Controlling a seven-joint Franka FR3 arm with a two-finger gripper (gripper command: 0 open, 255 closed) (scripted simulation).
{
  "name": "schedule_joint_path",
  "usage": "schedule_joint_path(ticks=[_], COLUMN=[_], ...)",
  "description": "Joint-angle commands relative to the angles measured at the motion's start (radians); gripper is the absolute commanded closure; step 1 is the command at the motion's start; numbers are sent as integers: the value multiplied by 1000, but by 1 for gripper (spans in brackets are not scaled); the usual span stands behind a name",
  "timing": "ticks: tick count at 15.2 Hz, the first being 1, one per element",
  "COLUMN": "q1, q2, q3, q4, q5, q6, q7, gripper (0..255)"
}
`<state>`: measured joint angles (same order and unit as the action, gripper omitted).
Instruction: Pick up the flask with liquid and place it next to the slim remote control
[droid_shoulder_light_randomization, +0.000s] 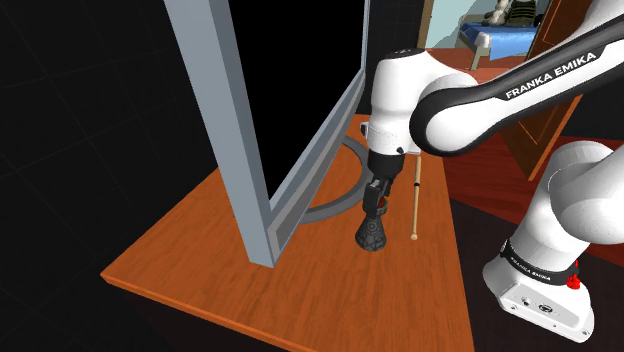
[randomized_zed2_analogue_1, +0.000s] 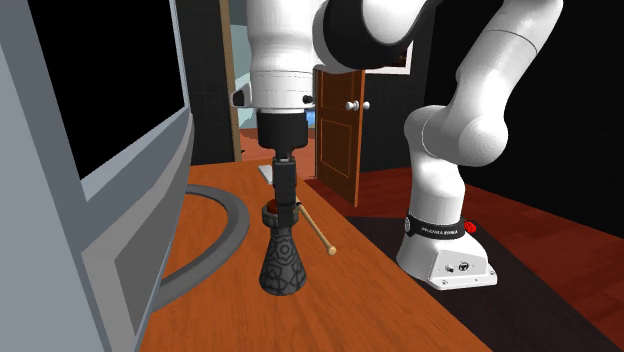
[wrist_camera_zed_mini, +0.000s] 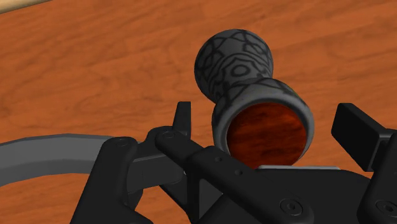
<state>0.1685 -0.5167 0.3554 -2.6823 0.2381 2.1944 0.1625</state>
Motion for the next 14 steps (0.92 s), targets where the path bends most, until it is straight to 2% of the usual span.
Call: schedule_joint_path(ticks=[1, 3, 4, 14], q1=[0, 0, 0, 0], q2=[0, 0, 0, -8], q3=[0, 0, 0, -3], q4=[-1, 0, 0, 8], q5=[0, 0, 0, -1], q6=[1, 1, 1, -15], q7=[0, 0, 0, 0], gripper=[0, 0, 255, 255])
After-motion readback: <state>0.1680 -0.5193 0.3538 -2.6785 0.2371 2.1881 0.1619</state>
